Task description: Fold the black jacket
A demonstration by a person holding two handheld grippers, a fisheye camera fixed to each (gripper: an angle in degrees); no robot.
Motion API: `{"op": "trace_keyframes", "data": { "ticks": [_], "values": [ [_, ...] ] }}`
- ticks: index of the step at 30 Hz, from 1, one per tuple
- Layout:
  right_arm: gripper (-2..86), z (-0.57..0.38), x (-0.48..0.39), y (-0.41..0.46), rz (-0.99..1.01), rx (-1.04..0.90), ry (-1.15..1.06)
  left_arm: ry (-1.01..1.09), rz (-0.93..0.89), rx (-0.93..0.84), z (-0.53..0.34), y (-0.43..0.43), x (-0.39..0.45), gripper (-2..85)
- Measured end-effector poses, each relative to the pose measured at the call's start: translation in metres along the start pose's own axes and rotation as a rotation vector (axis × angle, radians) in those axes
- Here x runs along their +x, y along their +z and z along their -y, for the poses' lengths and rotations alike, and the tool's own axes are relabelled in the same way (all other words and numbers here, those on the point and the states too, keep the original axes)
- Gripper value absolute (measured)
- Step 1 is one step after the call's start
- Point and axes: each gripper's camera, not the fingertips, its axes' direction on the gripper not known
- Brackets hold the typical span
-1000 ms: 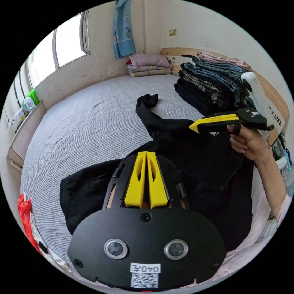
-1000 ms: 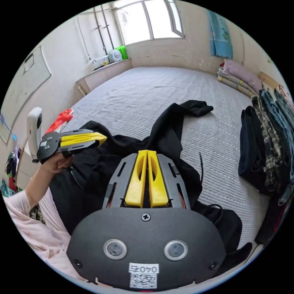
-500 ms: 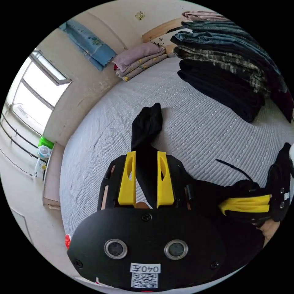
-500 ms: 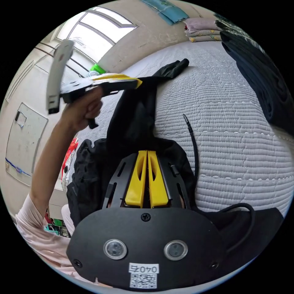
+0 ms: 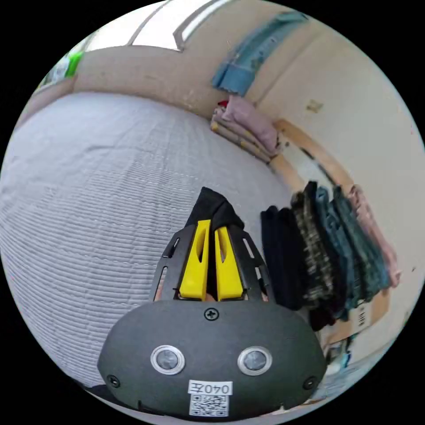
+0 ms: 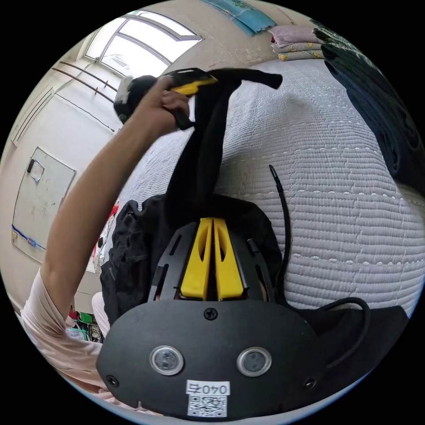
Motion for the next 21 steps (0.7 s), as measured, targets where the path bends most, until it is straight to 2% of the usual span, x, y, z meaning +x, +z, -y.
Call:
{"op": "trace_keyframes", "data": {
  "ticks": [2, 3, 4, 6, 10, 13, 15, 18, 20, 21],
  "values": [
    [-0.9, 0.002, 0.001, -0.005, 0.005, 0.000, 0.000, -0.296, -0.293, 0.008, 0.010, -0.026, -0.054, -0.9],
    [-0.9, 0.003, 0.002, -0.006, 0.006, 0.000, 0.001, -0.331, -0.372, -0.013, 0.014, -0.040, -0.068, -0.9],
    [-0.9, 0.004, 0.002, -0.008, 0.007, 0.000, 0.001, -0.310, -0.372, -0.015, 0.016, -0.050, -0.069, -0.9],
    [-0.9, 0.005, 0.002, -0.011, 0.008, 0.000, 0.000, -0.186, -0.349, -0.019, 0.019, -0.089, -0.059, -0.9],
    [-0.9, 0.007, 0.004, -0.019, 0.027, 0.003, -0.004, -0.067, -0.528, -0.088, 0.011, -0.140, -0.037, -0.9],
    [-0.9, 0.008, 0.005, -0.025, 0.065, 0.008, -0.011, 0.192, -0.724, -0.171, -0.019, -0.199, 0.000, -0.9],
    [-0.9, 0.008, 0.005, -0.029, 0.094, 0.010, -0.019, 0.511, -0.842, -0.204, -0.065, -0.257, 0.024, -0.9],
    [-0.9, 0.009, 0.006, -0.032, 0.116, 0.001, -0.015, 0.656, -0.781, -0.328, -0.116, -0.284, 0.012, -0.9],
    [-0.9, 0.012, 0.003, -0.034, 0.123, -0.006, -0.036, 0.588, -0.660, -0.465, -0.145, -0.270, -0.016, -0.8],
    [-0.9, 0.012, 0.003, -0.034, 0.125, -0.006, -0.040, 0.479, -0.557, -0.526, -0.170, -0.259, -0.042, -0.7]
  ]
}}
